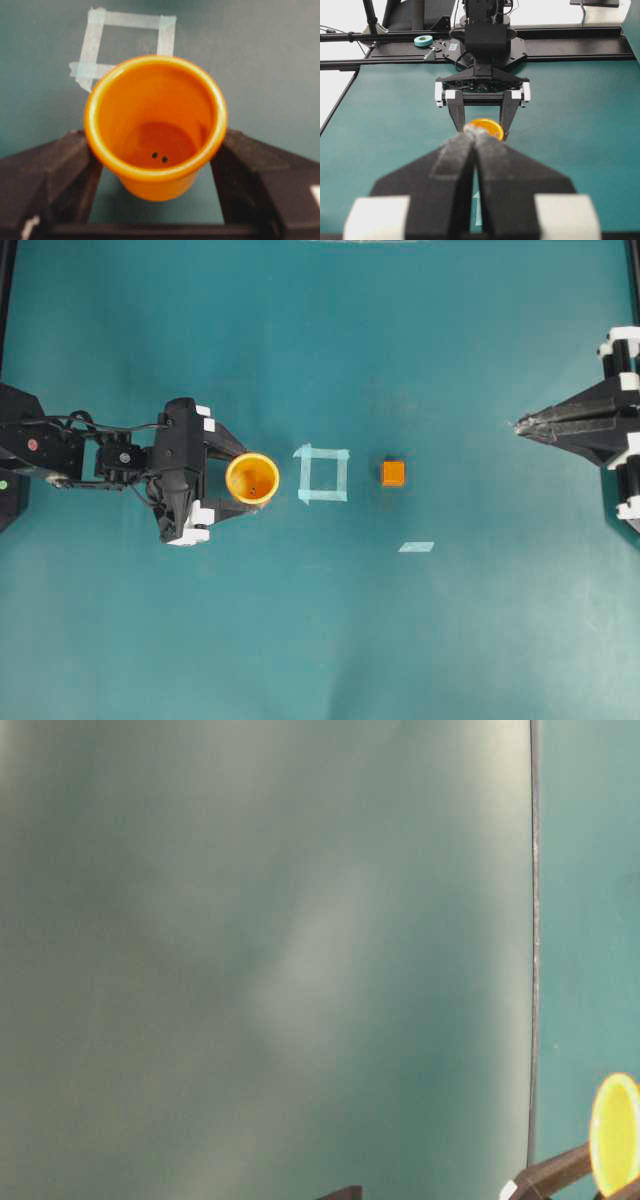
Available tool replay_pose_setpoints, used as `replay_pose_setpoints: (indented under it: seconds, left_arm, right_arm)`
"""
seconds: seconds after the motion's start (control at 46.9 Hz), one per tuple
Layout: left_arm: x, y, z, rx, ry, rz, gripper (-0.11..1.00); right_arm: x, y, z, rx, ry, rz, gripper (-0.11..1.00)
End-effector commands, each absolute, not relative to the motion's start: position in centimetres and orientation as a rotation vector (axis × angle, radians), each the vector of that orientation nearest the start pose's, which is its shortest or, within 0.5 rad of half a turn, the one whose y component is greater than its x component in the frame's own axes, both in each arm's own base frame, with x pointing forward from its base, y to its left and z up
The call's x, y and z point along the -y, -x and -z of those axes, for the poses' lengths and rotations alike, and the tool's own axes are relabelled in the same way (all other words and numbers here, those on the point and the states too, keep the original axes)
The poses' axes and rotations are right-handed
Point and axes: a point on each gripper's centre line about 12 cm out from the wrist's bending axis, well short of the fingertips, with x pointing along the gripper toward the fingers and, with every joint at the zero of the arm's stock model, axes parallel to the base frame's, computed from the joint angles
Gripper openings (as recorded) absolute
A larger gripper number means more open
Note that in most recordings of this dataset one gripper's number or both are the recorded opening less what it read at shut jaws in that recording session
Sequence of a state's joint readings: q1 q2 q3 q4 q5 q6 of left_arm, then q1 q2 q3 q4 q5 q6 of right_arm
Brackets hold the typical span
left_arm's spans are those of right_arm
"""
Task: Move the cup backward with left arm.
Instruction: 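Close the left gripper around the orange cup's base, then slide the gripped orange cup backward, away from the tape square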
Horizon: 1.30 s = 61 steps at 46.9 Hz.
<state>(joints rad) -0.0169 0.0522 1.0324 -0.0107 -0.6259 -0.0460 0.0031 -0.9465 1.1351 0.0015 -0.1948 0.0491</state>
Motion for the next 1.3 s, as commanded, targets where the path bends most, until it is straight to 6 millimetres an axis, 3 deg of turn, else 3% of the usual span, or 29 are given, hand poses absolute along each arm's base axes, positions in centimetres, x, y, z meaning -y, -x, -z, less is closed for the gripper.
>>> replay_pose_setpoints:
  seconds: [0.0, 0.299, 0.789, 1.279]
  left_arm:
    - [0.5, -32.7, -11.4, -0.422, 0.046, 0.002, 0.64]
    - [-0.8, -32.8, -11.6, -0.408, 0.038, -0.034, 0.64]
    - [-6.2, -33.2, -12.6, -0.350, 0.020, -0.178, 0.64]
    - [-11.3, -33.2, -11.3, -0.354, 0.040, -0.319, 0.64]
  right_arm:
    - [-0.1, -20.7, -30.8, 0.035, -0.054, -0.003, 0.00]
    - [-0.1, -20.7, -30.8, 0.038, -0.055, -0.003, 0.00]
    - [-0.1, -20.7, -31.0, 0.041, -0.054, -0.004, 0.00]
    - [-0.1, -20.7, -31.3, 0.049, -0.054, -0.004, 0.00]
